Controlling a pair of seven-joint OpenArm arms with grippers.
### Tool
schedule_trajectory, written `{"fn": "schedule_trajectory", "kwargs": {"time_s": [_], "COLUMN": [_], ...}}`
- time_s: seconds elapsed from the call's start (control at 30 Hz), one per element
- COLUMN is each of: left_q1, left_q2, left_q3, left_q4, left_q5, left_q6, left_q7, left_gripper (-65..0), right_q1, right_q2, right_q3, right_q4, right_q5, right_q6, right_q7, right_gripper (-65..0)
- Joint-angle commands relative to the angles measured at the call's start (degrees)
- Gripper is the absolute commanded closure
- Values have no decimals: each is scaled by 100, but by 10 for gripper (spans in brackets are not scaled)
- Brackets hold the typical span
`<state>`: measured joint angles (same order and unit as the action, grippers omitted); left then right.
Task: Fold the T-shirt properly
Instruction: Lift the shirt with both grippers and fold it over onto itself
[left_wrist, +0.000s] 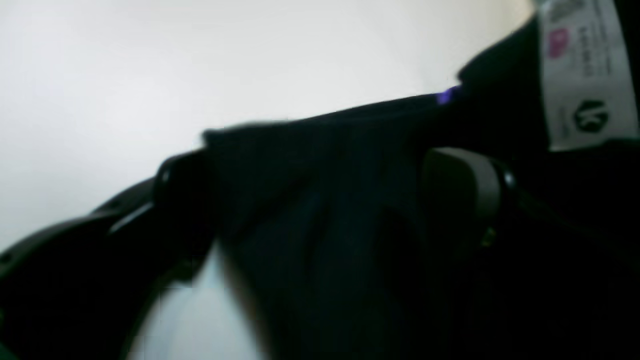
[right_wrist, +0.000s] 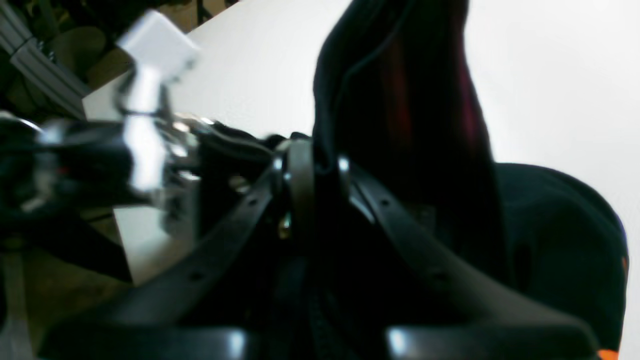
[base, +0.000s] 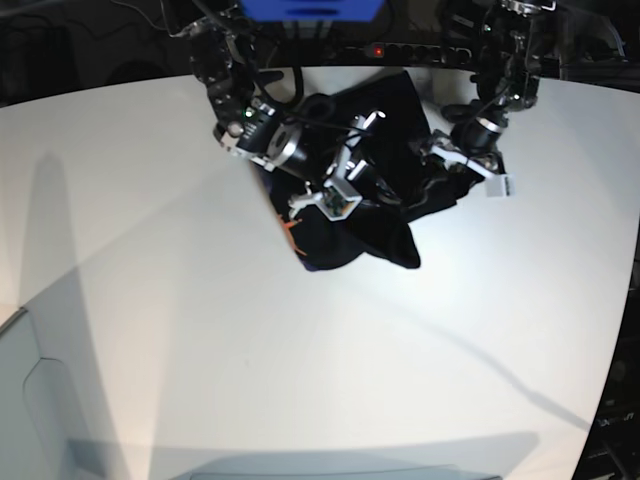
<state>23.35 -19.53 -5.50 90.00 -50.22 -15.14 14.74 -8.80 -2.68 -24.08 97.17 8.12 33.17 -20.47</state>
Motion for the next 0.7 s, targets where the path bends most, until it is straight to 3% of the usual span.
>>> {"fn": "schedule_trajectory", "kwargs": {"time_s": [0.0, 0.2, 0.33, 0.43, 0.6, 0.67], "left_q1": [87, 1089, 1335, 1309, 1036, 974], "left_q2": [-65, -65, -56, -38, 208, 287], "left_q3": [-158, -800, -852, -844, -650, -650], "left_q4": [244, 772, 772, 719, 658, 570], "left_q5": [-64, -64, -64, -64, -47, 129], "left_q6": [-91, -135, -144, -144, -47, 296], "left_q7": [-142, -151, -178, -142, -142, -134], "left_gripper": [-603, -603, -588, -425, -27, 0], "right_q1": [58, 58, 128, 172, 181, 198], "right_q2": [-53, -53, -53, -53, -80, -88], "right_q3": [-23, -23, -32, -32, -32, -58], "right_q4": [108, 108, 90, 73, 73, 73], "right_q5": [124, 124, 124, 124, 124, 124], "right_q6": [-33, -33, -33, -33, -33, -33], "right_q7": [179, 179, 179, 170, 170, 170], "right_gripper": [0, 0, 0, 0, 0, 0]}}
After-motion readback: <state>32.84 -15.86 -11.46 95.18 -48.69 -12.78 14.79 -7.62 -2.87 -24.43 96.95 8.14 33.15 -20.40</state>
